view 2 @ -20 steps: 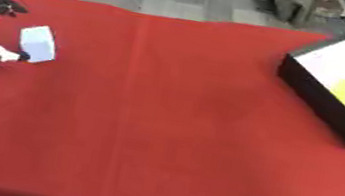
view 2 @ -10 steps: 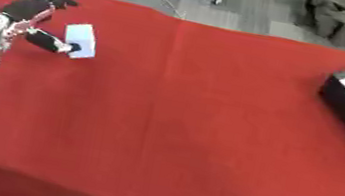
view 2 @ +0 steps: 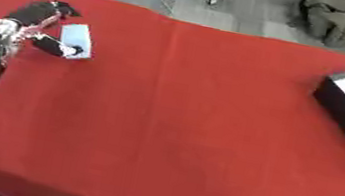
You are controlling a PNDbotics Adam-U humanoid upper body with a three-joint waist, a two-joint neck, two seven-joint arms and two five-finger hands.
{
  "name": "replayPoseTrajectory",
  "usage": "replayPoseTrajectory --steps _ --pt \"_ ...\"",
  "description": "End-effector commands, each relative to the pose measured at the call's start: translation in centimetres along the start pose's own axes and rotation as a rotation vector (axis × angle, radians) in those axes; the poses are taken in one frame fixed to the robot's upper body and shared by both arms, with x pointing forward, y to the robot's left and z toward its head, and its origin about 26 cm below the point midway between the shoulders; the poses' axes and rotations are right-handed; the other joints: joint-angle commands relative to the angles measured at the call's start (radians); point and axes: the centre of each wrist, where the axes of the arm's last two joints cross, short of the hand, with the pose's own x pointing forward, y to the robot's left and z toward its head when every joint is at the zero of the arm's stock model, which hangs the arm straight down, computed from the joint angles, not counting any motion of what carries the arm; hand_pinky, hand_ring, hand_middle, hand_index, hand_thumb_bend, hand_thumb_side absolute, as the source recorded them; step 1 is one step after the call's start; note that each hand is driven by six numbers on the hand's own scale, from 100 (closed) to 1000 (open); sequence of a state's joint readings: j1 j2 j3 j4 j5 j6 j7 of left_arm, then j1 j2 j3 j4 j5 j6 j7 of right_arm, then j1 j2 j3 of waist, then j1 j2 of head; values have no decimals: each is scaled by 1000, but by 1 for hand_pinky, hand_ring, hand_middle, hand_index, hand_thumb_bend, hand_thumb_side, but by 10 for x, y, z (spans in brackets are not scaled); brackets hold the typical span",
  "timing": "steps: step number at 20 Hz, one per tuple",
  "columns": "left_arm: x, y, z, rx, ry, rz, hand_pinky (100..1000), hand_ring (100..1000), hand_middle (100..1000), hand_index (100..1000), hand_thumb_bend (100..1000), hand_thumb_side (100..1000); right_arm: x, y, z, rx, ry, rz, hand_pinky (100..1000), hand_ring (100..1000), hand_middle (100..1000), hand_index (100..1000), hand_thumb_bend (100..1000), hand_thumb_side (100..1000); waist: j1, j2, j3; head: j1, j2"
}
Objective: Pick up the objects with one hand, pass them to the other hand, and then place them into the box on the other side of the table.
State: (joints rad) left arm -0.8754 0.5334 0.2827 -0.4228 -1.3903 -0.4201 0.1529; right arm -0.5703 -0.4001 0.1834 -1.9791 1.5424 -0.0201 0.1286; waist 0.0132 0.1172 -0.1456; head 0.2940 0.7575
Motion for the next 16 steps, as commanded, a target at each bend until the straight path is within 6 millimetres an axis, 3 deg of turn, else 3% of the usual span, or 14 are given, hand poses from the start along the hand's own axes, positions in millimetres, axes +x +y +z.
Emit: replayPoseTrajectory --steps 1,3,7,12,16 --pt "-5 13 -2 5 21 5 661 550 575 758 270 125 -2 -7 -1 -27 2 -3 997 924 866 994 296 489 1 -11 -2 2 -10" --pt "-4 17 -3 32 17 22 636 480 483 687 184 125 -1 -7 -1 -25 0 -10 993 920 862 993 279 496 2 -13 -2 0 -7" --pt "-4 39 -7 111 -42 65 629 440 429 640 104 131 5 -6 0 -22 -34 -45 991 915 859 991 268 491 5 -16 4 -9 4" --pt "-2 66 -7 169 -272 218 641 405 388 616 100 155 30 -3 -2 -14 -164 -173 979 902 857 997 275 506 11 -19 19 -55 12" --pt "12 70 -8 138 -500 398 650 386 365 600 100 187 54 -3 -5 -49 -273 -292 978 917 888 1000 366 572 16 -19 28 -98 12"
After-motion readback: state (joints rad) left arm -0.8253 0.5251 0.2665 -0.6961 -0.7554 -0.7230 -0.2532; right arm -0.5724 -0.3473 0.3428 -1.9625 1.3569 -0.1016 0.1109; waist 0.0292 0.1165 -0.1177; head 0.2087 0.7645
